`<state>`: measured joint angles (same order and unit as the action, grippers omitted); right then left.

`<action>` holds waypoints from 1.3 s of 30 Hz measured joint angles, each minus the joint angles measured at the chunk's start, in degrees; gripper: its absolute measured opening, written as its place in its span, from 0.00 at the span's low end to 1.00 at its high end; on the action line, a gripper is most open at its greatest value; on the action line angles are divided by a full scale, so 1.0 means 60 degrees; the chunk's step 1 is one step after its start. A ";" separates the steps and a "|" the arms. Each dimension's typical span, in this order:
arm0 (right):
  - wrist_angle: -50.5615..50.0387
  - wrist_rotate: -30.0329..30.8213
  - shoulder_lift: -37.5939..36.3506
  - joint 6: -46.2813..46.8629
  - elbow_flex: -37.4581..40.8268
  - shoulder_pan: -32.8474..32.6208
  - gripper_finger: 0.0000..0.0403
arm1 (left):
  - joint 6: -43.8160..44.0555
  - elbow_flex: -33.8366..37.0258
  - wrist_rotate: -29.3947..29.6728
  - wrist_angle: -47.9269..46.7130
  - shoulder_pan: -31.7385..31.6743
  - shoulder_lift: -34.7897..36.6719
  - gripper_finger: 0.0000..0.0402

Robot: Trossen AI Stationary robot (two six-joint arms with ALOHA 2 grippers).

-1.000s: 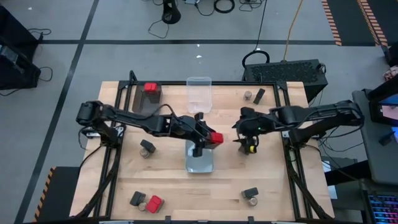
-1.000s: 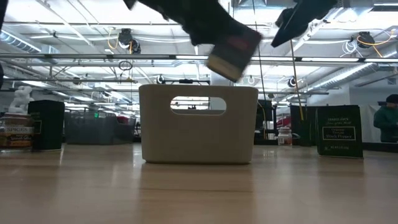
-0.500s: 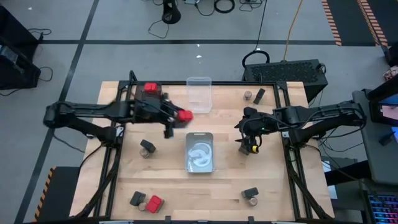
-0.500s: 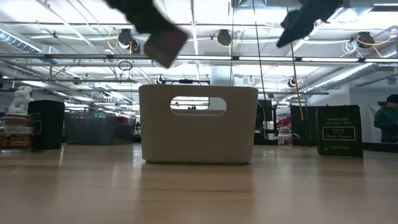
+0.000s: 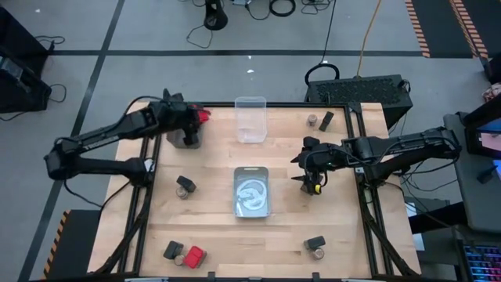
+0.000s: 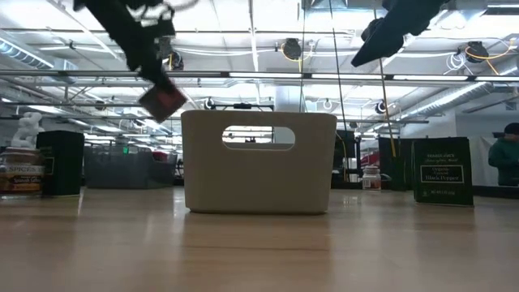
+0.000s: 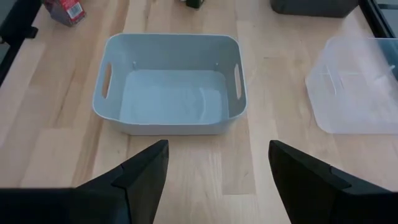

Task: Sort spices by type
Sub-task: Put the red seasoning can into the black transparent bin

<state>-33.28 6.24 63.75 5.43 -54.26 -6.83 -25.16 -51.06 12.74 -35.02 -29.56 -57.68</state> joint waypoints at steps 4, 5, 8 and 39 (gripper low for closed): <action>-0.0004 -0.0002 0.0000 -0.0100 0.0000 0.0000 0.64 | -0.0798 0.0006 -0.0864 -0.0167 -0.1036 -0.0373 0.57; -0.0004 -0.0002 0.0000 -0.0139 0.0000 0.0002 0.64 | -0.0966 0.0006 -0.0883 -0.0152 -0.1236 -0.0469 0.57; -0.0003 -0.0004 0.0000 -0.0233 0.0000 0.0004 0.64 | -0.1387 0.0003 -0.0999 0.0123 -0.1740 -0.0701 0.57; 0.0006 -0.0004 0.0000 -0.0344 -0.0007 0.0007 0.64 | -0.2875 -0.0001 -0.2507 -0.0059 -0.3206 -0.3334 0.57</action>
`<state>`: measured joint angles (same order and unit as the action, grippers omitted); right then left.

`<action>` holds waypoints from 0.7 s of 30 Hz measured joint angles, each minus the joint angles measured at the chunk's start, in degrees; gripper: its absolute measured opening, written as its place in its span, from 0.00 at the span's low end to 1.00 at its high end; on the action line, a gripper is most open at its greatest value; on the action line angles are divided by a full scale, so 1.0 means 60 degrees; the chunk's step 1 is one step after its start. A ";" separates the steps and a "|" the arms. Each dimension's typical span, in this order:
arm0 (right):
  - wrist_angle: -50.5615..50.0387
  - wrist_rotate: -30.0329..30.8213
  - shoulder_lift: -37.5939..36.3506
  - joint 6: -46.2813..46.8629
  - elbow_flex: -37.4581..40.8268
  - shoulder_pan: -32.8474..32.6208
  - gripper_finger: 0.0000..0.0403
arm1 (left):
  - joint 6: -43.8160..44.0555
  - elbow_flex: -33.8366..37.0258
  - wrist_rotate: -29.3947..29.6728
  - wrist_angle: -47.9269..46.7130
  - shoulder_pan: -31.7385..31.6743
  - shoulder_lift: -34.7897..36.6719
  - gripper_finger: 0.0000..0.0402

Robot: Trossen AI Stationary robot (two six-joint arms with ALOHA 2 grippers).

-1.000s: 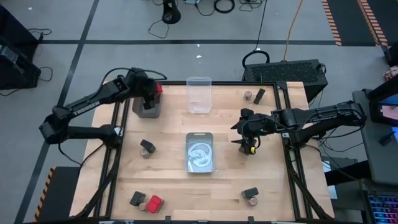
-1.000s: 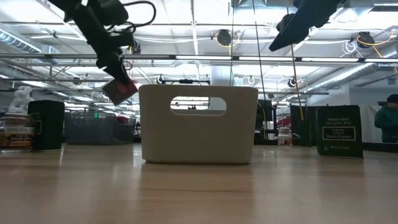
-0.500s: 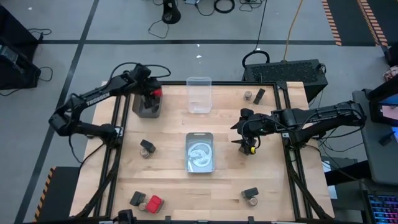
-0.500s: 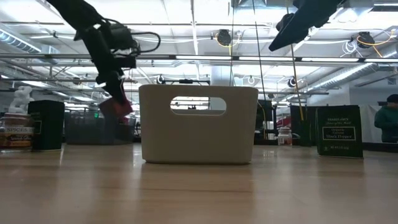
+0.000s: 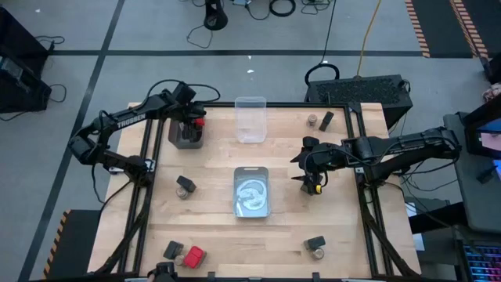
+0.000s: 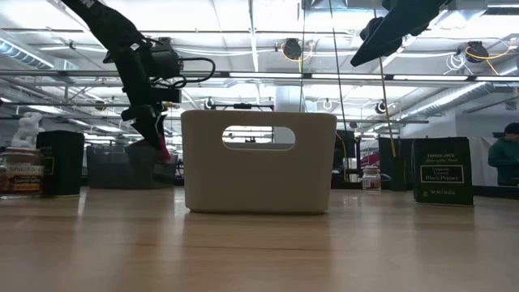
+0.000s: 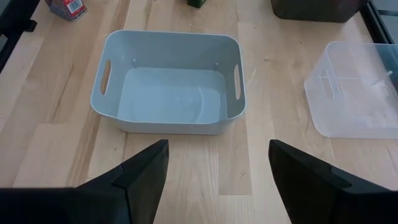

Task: Sort spices by type
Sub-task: Put the red seasoning can into the black transparent bin

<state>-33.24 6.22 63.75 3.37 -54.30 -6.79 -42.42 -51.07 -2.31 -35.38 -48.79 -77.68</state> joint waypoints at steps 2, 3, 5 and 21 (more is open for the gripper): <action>-0.0001 0.0000 0.0000 -0.0002 0.0000 0.0000 0.64 | 0.0163 0.0000 0.0004 0.0075 0.0003 0.0002 0.57; 0.0000 0.0000 0.0000 -0.0002 0.0000 0.0000 0.64 | 0.0218 0.0000 0.0024 0.0091 0.0003 0.0002 0.57; -0.0003 0.0004 0.0000 -0.0002 0.0000 0.0000 0.64 | 0.0244 0.0000 0.0131 0.0055 0.0003 0.0002 0.57; -0.0003 0.0002 0.0000 -0.0055 0.0000 0.0000 0.64 | 0.0175 0.0000 0.0149 -0.0083 0.0010 0.0002 0.58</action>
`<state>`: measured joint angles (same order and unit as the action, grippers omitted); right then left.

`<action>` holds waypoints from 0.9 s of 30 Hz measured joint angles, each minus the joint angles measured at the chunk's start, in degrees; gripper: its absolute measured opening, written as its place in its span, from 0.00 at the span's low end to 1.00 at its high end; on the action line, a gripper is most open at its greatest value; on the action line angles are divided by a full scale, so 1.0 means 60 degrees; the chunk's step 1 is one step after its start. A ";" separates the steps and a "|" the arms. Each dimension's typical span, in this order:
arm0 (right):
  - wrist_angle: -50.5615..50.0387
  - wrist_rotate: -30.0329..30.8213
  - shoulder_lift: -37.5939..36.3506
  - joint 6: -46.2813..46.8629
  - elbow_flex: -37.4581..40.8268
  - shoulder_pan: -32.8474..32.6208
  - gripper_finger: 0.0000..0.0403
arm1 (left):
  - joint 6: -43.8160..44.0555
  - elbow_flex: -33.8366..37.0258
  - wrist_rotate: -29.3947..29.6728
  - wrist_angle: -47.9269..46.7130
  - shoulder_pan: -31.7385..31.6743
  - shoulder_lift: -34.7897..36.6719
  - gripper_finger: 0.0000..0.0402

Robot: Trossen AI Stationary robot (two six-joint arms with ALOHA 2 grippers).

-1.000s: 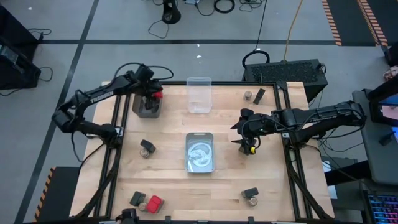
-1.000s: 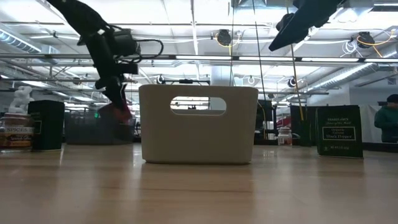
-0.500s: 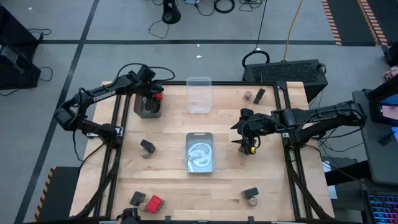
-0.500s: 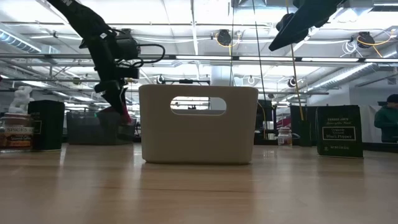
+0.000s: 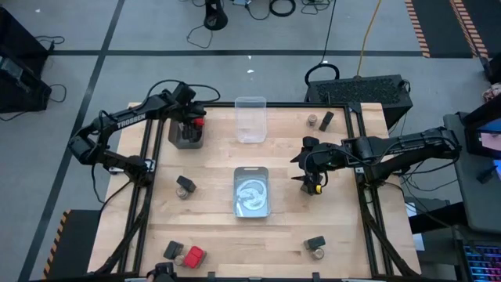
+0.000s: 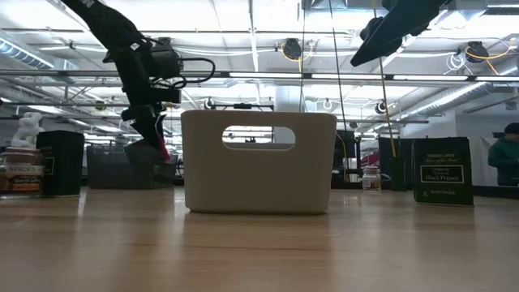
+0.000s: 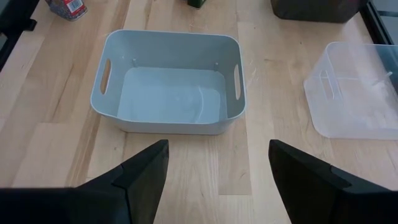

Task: Sort spices by type
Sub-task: Put the red seasoning can into the black transparent bin

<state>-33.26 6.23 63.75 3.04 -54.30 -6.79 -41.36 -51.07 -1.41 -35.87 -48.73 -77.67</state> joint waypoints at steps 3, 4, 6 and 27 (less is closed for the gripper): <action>0.0001 0.0001 0.0000 -0.0053 0.0000 0.0007 0.64 | 0.0015 0.0000 0.0007 -0.0074 0.0000 0.0000 0.60; 0.0001 0.0001 0.0000 -0.0053 0.0000 0.0020 0.64 | 0.0015 0.0000 0.0011 -0.0077 0.0000 0.0000 0.61; 0.0004 0.0001 0.0000 -0.0053 0.0000 0.0075 0.64 | 0.0047 0.0000 0.0057 -0.0071 0.0000 0.0004 0.64; 0.0004 0.0001 0.0000 -0.0110 -0.0002 0.0266 0.64 | 0.0122 -0.0299 0.0196 -0.1431 0.0406 0.0488 0.72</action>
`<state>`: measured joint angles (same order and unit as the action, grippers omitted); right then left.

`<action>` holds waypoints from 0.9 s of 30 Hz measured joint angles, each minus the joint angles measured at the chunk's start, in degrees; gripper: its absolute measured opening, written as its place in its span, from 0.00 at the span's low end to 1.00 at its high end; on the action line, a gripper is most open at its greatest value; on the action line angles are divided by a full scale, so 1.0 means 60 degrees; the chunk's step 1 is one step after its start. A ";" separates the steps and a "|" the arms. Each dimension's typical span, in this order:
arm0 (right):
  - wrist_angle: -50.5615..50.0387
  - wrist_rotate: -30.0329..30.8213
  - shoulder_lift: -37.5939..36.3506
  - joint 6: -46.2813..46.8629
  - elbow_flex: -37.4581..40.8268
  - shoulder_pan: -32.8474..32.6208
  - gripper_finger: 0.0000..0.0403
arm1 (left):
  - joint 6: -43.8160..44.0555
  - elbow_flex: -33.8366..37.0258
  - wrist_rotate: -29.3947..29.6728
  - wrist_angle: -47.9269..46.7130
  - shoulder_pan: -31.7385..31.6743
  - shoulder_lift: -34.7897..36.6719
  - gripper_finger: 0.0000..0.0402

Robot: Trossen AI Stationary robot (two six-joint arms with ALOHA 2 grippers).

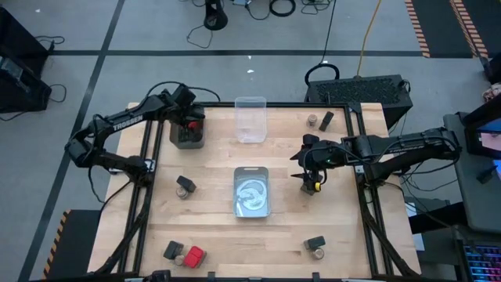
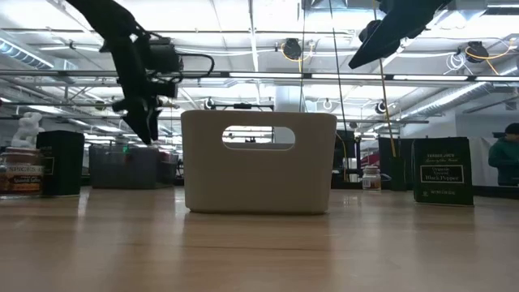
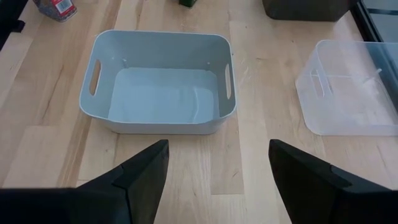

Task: Sort spices by type
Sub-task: Put the red seasoning can into the black transparent bin

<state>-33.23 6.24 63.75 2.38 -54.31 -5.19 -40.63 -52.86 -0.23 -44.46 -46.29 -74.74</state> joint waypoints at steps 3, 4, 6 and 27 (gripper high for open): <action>0.0000 0.0000 0.0000 -0.0012 -0.0002 0.0000 0.64 | 0.0481 -0.0102 -0.0672 -0.0567 0.0053 0.0276 0.70; 0.0000 0.0000 0.0000 -0.0023 -0.0001 0.0000 0.64 | 0.0645 -0.0105 -0.0861 -0.0747 0.0053 0.0310 0.69; 0.0004 0.0002 0.0000 -0.0054 -0.0002 0.0000 0.64 | 0.0730 -0.0100 -0.0928 -0.1258 0.0053 0.0302 0.65; 0.0080 0.0000 0.0004 -0.0094 -0.0002 -0.0004 0.64 | 0.0982 -0.0091 -0.0041 -0.1444 0.0053 -0.0452 0.03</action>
<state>-32.75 6.24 63.77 1.81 -54.33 -5.21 -34.74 -53.41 -0.48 -53.12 -45.98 -77.45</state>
